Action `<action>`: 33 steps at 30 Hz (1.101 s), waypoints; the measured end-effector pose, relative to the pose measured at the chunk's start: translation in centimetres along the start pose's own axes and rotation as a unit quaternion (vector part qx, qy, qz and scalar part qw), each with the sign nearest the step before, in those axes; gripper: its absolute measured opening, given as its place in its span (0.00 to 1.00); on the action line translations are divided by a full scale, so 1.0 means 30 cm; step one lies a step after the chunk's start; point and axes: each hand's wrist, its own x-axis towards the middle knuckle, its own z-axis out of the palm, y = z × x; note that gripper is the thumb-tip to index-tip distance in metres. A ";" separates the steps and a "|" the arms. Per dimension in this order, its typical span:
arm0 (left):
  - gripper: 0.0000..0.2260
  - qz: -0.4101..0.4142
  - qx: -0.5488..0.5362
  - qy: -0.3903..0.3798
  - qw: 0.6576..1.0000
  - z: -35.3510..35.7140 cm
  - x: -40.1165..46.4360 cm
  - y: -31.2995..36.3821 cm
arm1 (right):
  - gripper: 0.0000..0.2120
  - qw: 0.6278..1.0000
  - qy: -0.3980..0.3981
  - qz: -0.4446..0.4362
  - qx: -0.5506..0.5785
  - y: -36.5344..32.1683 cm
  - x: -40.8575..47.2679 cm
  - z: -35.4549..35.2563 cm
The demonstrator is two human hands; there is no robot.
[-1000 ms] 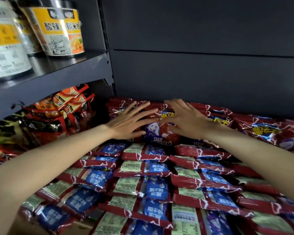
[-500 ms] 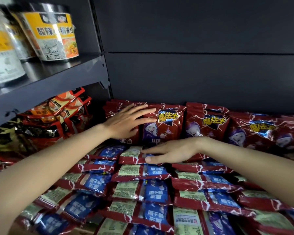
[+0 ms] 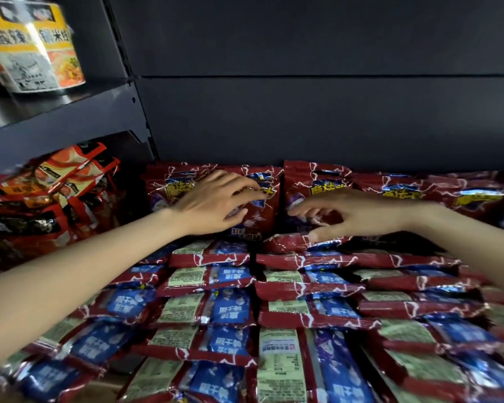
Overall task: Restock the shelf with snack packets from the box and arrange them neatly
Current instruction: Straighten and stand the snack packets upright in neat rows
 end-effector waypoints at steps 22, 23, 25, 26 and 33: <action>0.21 -0.070 -0.004 -0.081 0.994 0.016 0.100 0.038 | 0.25 0.980 0.116 -0.038 -0.160 0.205 0.049 0.002; 0.20 -0.071 -0.010 -0.071 0.995 0.014 0.103 0.040 | 0.24 0.980 0.118 -0.018 -0.157 0.222 0.050 -0.019; 0.22 -0.070 -0.015 -0.047 0.996 0.020 0.109 0.044 | 0.24 0.980 0.130 0.009 -0.153 0.246 0.066 -0.026; 0.25 -0.063 -0.015 -0.037 0.997 0.028 0.113 0.047 | 0.25 0.978 0.142 0.020 -0.150 0.247 0.076 -0.019; 0.31 0.069 0.054 -0.065 0.994 0.127 0.160 0.083 | 0.29 0.878 0.269 0.049 -0.393 0.204 0.088 0.012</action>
